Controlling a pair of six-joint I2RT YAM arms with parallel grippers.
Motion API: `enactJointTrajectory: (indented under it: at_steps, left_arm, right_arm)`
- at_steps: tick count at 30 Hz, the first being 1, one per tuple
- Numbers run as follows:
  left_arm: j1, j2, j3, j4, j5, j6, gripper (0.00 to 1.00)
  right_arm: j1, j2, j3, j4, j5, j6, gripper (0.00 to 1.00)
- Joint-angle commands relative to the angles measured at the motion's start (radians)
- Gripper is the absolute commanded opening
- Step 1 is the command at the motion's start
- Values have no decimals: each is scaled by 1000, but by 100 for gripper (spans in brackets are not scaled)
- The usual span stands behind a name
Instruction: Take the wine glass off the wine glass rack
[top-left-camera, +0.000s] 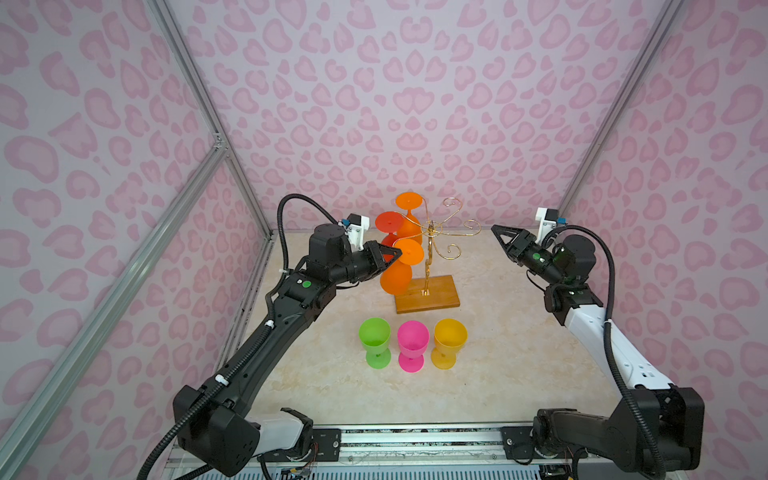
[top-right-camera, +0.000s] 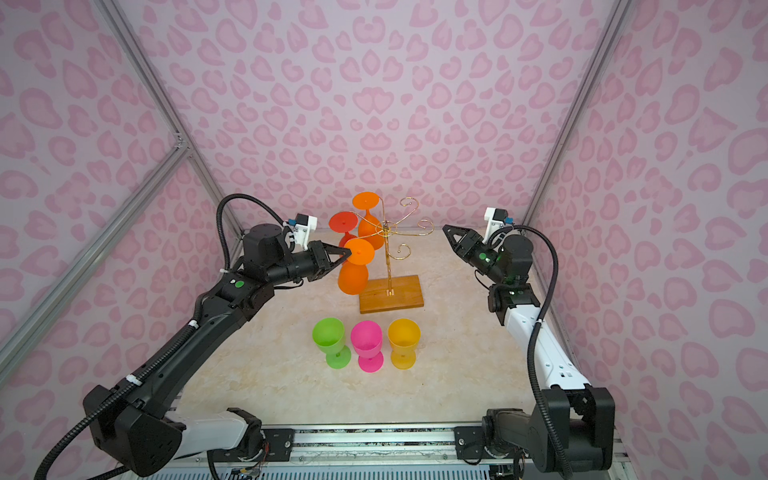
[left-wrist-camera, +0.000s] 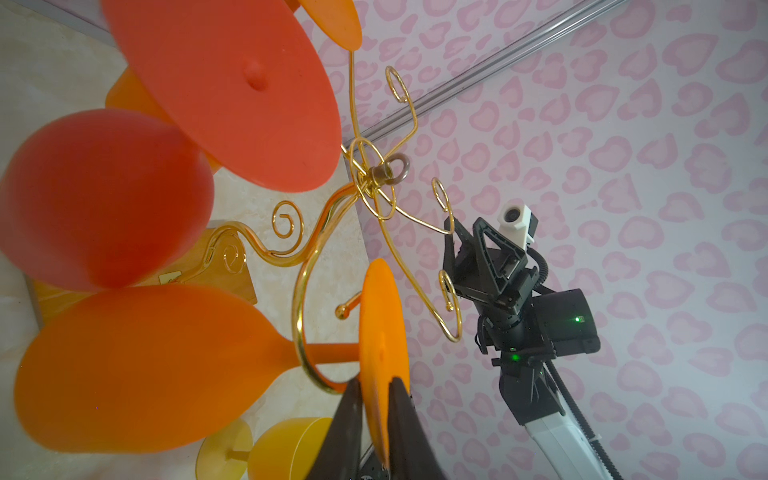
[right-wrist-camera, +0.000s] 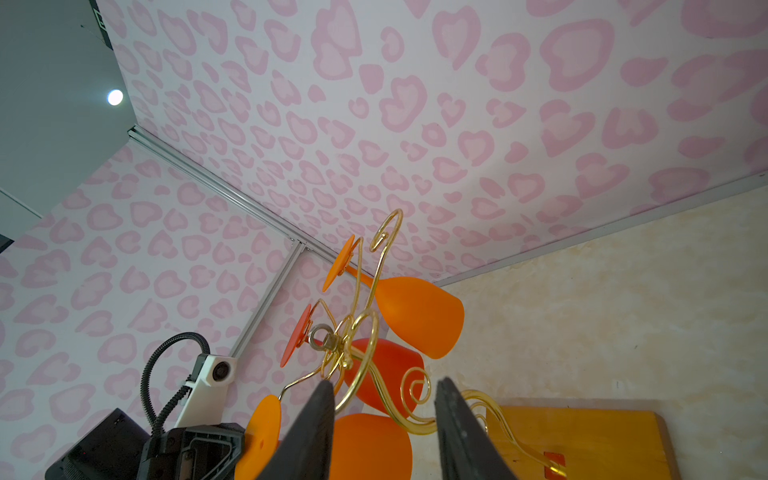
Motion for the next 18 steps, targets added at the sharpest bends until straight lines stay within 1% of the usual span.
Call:
enactJointTrajectory:
  at_steps: [1,11,18]
  left_arm:
    - [2,-16,-4,46,-10,-10,17]
    - [3,-19,-17,60,-31,-37,16]
    - [3,-29,-35,75,-37,-66,11]
  right_arm:
    - [1,4,-4,50,-12,3,41]
    - [1,14,-3,56,-12,7,41]
    - [1,20,-8,70,-14,14,41]
